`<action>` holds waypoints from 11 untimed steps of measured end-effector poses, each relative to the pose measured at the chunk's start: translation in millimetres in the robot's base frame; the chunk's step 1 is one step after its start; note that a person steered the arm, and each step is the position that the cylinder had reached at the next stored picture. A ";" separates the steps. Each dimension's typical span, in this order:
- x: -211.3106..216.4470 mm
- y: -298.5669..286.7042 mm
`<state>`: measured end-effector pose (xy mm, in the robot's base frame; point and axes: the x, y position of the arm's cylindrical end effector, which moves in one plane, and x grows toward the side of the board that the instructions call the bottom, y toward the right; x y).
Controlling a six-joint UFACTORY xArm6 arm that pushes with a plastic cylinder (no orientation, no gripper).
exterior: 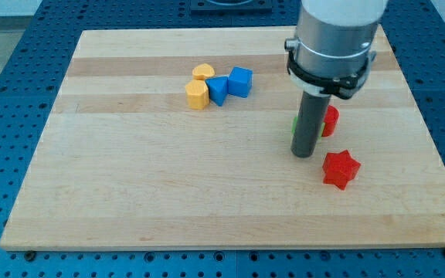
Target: Push yellow hexagon towards top center
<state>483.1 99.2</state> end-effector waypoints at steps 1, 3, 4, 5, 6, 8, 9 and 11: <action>-13.9 0.0; -30.2 5.4; -19.8 12.4; -16.9 30.0; -29.3 33.9; -60.3 5.0; -60.3 -14.8; -76.2 -12.4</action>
